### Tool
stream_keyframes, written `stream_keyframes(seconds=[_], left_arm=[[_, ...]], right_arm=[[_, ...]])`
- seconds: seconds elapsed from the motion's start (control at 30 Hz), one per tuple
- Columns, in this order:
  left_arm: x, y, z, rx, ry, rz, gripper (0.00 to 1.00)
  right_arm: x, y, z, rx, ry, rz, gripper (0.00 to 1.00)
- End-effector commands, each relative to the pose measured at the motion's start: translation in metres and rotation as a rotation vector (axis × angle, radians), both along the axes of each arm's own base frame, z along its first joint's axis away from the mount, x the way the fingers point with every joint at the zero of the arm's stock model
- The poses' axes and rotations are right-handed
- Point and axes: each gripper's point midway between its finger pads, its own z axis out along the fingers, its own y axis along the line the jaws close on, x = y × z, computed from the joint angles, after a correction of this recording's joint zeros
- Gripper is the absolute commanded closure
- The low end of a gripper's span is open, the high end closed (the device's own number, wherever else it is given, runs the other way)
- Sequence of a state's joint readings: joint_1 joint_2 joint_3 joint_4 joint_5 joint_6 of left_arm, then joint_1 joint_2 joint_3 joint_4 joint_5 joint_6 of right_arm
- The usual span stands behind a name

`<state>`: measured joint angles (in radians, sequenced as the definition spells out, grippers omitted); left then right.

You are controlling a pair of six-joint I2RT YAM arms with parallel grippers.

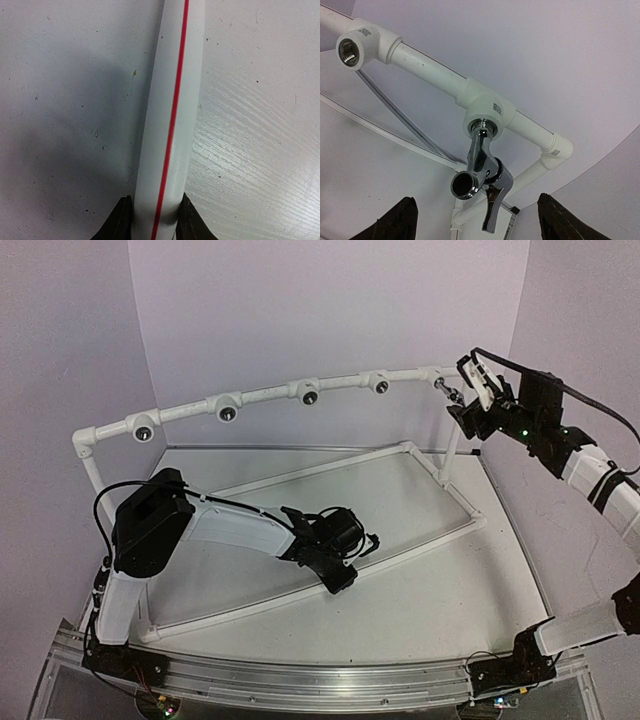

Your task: Install the water faucets

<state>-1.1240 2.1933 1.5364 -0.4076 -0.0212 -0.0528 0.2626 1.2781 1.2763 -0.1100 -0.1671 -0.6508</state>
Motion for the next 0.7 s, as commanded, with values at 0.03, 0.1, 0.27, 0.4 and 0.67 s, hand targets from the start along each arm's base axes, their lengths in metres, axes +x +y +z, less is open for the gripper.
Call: stream_keyframes(seconds=[0.03,0.1,0.27,0.4,0.67], left_arm=[[-0.048,0.066,-0.068,0.271,0.222,0.049,1.0],[-0.048,0.066,-0.069,0.273,0.222,0.047,1.0],[-0.049,0.066,-0.069,0.272,0.226,0.048,1.0],[-0.049,0.066,-0.069,0.273,0.227,0.048,1.0],[-0.048,0.066,-0.069,0.272,0.225,0.049,1.0]], right_arm=[[0.009,-0.002,0.034,-0.064,-0.123,-0.013,0.19],[0.013,-0.001,0.034,-0.064,-0.12,-0.013,0.2],[0.021,0.004,0.036,-0.058,-0.126,-0.002,0.22],[0.029,0.005,0.036,-0.049,-0.13,-0.01,0.31],[0.038,0.011,0.03,-0.049,-0.136,-0.01,0.49]])
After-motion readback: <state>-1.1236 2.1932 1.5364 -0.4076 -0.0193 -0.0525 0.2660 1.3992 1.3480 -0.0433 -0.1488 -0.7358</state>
